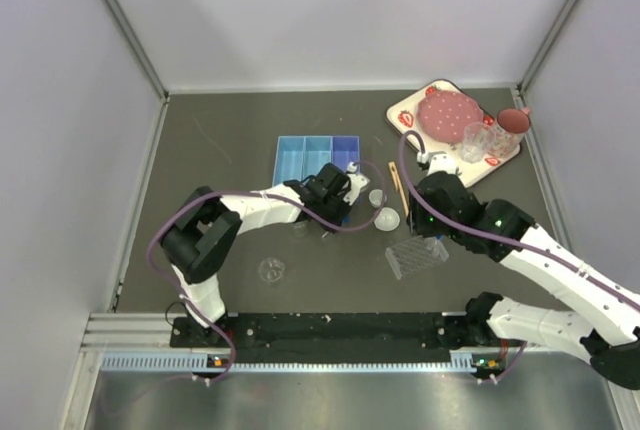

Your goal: Organize the chemistry lab equipment

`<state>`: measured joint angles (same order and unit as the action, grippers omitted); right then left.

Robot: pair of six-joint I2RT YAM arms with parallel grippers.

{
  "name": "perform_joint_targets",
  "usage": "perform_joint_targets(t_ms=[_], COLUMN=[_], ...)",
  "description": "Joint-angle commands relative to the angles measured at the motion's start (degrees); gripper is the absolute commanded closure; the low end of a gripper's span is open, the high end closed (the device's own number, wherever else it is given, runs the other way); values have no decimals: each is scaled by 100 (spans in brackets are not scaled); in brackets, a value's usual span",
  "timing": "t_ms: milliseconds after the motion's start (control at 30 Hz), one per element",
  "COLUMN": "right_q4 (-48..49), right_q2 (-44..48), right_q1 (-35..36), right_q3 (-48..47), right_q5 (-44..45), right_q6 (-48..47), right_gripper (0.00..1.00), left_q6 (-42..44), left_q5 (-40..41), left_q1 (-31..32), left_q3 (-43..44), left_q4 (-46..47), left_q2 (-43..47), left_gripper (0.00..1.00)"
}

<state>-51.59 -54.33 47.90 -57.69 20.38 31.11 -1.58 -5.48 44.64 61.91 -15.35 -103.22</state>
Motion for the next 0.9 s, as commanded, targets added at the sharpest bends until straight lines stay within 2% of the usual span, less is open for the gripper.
perform_joint_targets(t_ms=[0,233,433,700,867], right_q4=[71,-192,-334,446,878], right_q2=[133,335,370,265,89], right_q1=[70,70,70,88,263], right_q3=[-31,-576,-1024,-1280,-1385], right_q5=[45,-736,-1746,-3802,-4261], right_q6=[26,-166,-465,-378,-71], right_gripper=[64,64,64,64,62], left_q6=[-79,9,-70,-237,-334], left_q5=[-348,-1113,-2236,-3055,-3179], left_q1=[264,537,572,563,563], left_q3=[-39,295,234,6,-205], left_q4=[-459,-934,-1013,-952,-733], left_q2=[451,1347,2725,3949,4512], left_gripper=[100,100,100,100,100])
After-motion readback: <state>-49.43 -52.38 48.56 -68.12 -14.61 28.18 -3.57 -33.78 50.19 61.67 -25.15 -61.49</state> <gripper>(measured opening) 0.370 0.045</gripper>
